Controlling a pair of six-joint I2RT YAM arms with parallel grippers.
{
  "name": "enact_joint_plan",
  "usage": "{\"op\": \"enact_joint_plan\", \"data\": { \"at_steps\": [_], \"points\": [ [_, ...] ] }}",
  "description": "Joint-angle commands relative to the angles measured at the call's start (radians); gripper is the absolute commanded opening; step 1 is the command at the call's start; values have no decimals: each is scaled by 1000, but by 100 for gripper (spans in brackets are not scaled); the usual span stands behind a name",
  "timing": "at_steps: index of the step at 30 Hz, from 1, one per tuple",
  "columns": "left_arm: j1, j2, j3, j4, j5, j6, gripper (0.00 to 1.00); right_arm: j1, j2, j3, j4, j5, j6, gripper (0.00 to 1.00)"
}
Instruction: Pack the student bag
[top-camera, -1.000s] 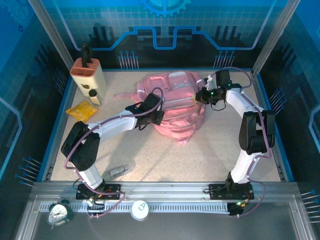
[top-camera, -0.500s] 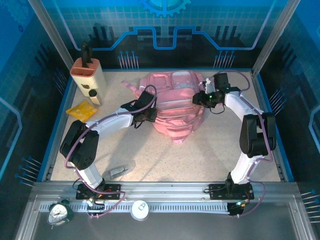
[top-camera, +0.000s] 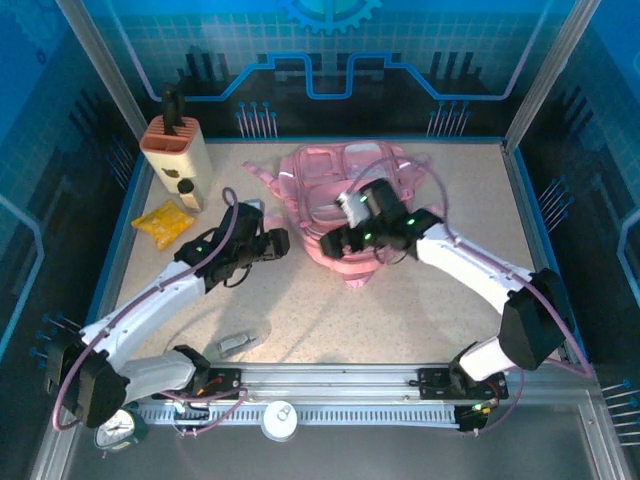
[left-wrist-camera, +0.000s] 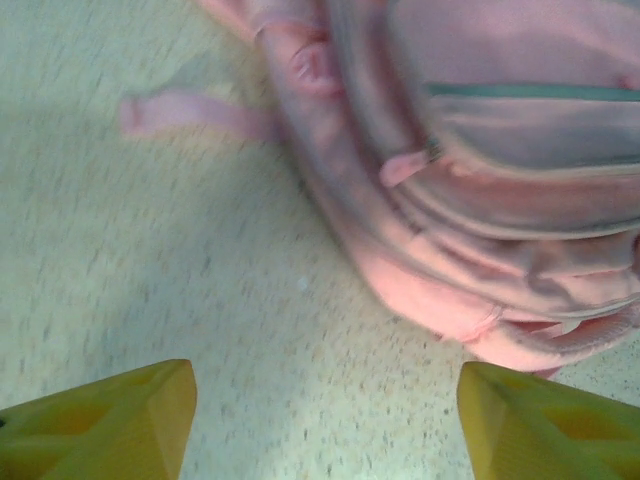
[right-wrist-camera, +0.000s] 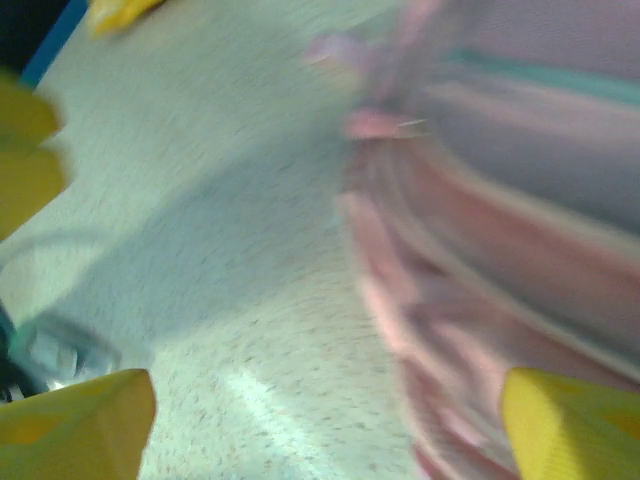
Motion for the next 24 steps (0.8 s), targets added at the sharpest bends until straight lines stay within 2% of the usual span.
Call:
{"op": "enact_joint_plan", "data": {
  "at_steps": [1, 4, 6, 10, 17, 20, 24],
  "points": [
    [27, -80, -71, -108, -17, -114, 75, 137, 21, -75, 116, 36, -123, 96],
    [66, -149, -104, -146, 10, -136, 84, 226, 99, -102, 222, -23, -170, 100],
    [88, -183, -109, -202, -13, -162, 91, 284, 167, -79, 247, -48, -217, 100],
    [145, -256, -135, -245, -5, -192, 99, 368, 257, -91, 375, -55, -294, 100],
    [249, -347, -133, -320, 8, -225, 99, 466, 369, -119, 578, -65, -412, 99],
    [268, -369, -133, -334, 15, -228, 99, 483, 409, -131, 668, -78, -428, 100],
    [272, -392, -139, -354, -4, -231, 99, 516, 477, -86, 695, -59, -487, 100]
  ]
}}
